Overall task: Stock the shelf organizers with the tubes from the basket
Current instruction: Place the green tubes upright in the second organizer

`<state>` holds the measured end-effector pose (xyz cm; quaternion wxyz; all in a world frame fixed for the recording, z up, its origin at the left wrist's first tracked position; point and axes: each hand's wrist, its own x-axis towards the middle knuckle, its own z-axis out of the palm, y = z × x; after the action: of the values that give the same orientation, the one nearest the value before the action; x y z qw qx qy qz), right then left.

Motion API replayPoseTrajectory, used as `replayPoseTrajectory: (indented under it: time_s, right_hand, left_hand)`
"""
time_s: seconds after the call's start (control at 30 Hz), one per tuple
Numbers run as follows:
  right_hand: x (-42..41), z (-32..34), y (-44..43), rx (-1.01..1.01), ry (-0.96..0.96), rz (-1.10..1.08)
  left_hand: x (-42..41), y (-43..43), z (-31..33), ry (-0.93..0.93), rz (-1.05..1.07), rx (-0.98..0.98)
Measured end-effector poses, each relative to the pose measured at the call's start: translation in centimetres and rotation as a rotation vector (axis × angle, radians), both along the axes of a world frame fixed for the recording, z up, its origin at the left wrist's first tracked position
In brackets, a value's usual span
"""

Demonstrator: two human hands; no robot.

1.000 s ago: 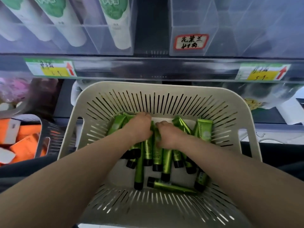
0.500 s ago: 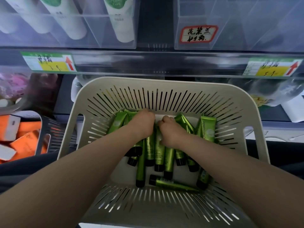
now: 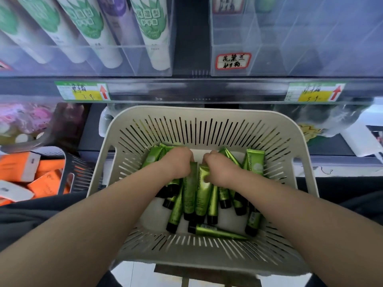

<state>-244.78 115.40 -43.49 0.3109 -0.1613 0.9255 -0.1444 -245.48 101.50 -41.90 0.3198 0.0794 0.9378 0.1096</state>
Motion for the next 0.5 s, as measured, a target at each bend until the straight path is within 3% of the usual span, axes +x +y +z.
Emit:
replayPoseTrajectory:
  time_s: [0.5]
  right_hand:
    - [4.1,5.0,2.5,-0.247,-0.01,-0.229]
  left_hand:
    - [5.9,-0.4,5.2,0.12,0.03,0.118]
